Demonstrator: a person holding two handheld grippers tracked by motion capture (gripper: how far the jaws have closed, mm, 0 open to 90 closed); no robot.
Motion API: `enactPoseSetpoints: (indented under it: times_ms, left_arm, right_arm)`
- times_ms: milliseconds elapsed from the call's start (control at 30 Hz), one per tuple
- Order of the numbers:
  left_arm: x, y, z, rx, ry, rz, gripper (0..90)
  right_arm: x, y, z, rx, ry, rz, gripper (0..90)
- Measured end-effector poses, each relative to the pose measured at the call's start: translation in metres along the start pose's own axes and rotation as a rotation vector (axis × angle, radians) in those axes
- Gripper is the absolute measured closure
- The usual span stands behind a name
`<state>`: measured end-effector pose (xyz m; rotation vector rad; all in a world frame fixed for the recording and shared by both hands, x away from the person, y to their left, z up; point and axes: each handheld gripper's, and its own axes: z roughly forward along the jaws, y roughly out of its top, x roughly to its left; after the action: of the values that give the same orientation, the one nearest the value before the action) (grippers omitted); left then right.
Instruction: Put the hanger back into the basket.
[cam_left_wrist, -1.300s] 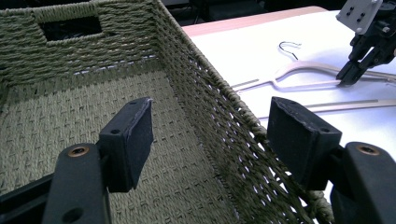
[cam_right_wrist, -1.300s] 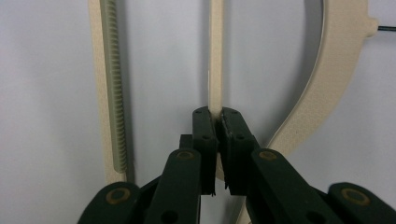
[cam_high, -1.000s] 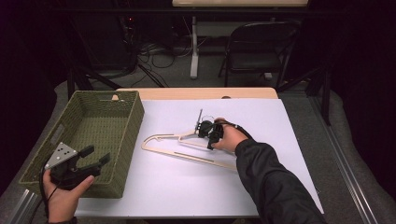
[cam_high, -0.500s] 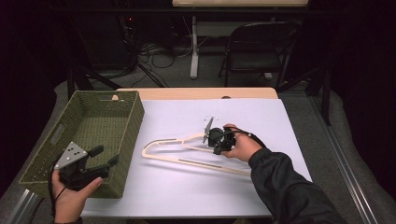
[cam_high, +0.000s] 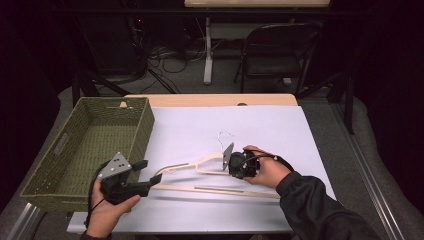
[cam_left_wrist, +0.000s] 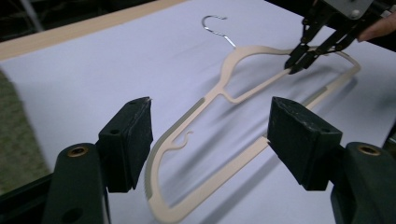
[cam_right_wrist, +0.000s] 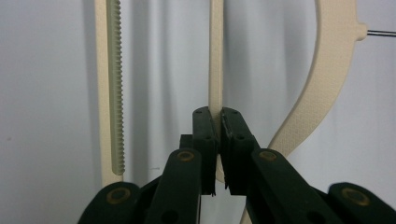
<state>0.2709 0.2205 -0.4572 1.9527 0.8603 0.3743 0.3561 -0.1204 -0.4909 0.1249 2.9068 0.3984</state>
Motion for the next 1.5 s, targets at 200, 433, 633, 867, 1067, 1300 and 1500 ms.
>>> enactPoseSetpoints:
  times_ms: [200, 433, 633, 867, 1067, 1300, 1500]
  left_arm:
    - [0.001, 0.006, 0.032, 0.064, -0.070, -0.008, 30.4]
    - [0.002, 0.018, 0.072, 0.152, -0.136, -0.025, 29.4]
    - [-0.006, 0.024, 0.095, 0.194, -0.164, 0.018, 27.8]
    - [-0.005, 0.021, 0.119, 0.267, -0.195, 0.002, 26.7]
    - [-0.009, 0.016, 0.134, 0.327, -0.222, 0.031, 26.8]
    - [-0.015, 0.010, 0.146, 0.377, -0.255, 0.063, 30.5]
    - [-0.018, 0.007, 0.151, 0.415, -0.256, 0.087, 34.8]
  right_arm:
    - [0.009, -0.003, 0.002, 0.005, 0.004, -0.023, 85.4]
    - [0.017, -0.002, 0.001, 0.002, -0.017, -0.056, 85.4]
    - [0.021, 0.000, 0.000, 0.004, -0.022, -0.079, 85.4]
    - [0.023, 0.000, 0.000, 0.020, -0.039, -0.097, 85.4]
    - [0.025, 0.001, -0.001, 0.016, -0.033, -0.106, 85.4]
    - [0.026, 0.001, -0.002, 0.001, -0.045, -0.114, 85.3]
    - [0.025, -0.001, -0.002, 0.006, -0.047, -0.112, 85.3]
